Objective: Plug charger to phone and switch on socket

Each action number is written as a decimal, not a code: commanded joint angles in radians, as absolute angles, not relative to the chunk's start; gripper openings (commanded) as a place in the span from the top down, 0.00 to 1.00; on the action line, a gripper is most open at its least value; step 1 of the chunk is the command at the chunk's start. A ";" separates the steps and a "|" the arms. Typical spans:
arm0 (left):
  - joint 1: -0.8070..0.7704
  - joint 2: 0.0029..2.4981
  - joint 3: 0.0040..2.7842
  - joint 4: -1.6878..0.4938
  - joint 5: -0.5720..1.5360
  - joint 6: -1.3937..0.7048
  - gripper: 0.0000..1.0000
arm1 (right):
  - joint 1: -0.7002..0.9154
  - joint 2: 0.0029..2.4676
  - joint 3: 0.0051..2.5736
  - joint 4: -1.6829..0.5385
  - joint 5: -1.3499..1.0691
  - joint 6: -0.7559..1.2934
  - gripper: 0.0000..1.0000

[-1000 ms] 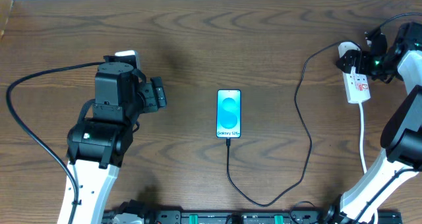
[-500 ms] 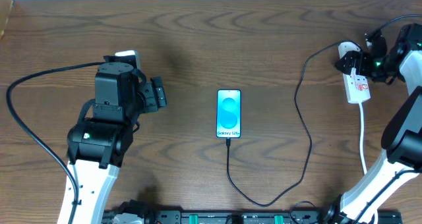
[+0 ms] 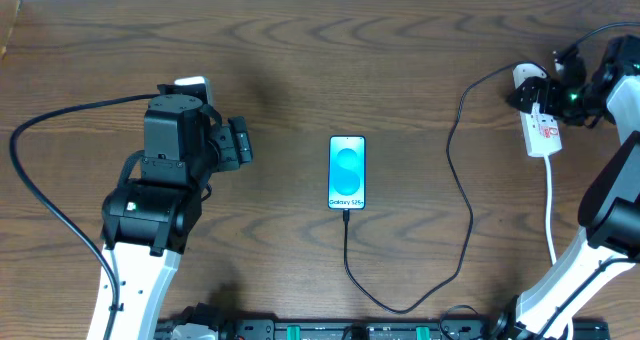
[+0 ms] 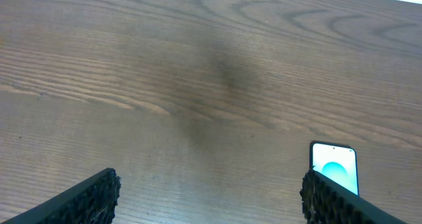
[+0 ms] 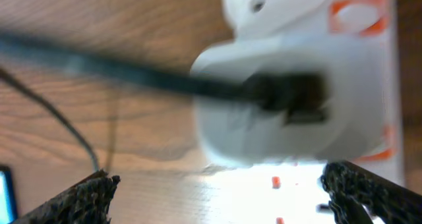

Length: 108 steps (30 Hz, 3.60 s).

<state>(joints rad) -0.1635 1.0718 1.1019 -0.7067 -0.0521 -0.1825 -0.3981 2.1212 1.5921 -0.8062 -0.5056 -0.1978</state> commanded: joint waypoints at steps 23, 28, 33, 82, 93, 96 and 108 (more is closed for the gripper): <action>-0.159 1.073 1.112 -0.707 -0.065 -0.173 0.12 | -0.379 1.691 1.599 -1.059 -0.316 -0.030 0.01; -0.159 1.073 1.112 -0.707 -0.065 -0.173 0.12 | -0.379 1.691 1.599 -1.059 -0.316 -0.030 0.01; -0.159 1.073 1.112 -0.707 -0.065 -0.173 0.12 | -0.379 1.691 1.599 -1.059 -0.316 -0.030 0.01; -0.127 0.198 0.356 0.040 -0.065 -0.176 0.12 | -0.379 1.691 1.599 -1.059 -0.316 -0.030 0.01; -0.077 0.001 0.051 0.305 -0.055 -0.184 0.12 | -0.379 1.691 1.599 -1.059 -0.316 -0.030 0.01; -0.065 0.001 0.004 0.297 -0.053 -0.192 0.12 | -0.379 1.691 1.599 -1.059 -0.316 -0.030 0.01; -0.061 0.002 0.004 -0.075 -0.025 -0.144 0.12 | -0.379 1.691 1.599 -1.059 -0.316 -0.030 0.01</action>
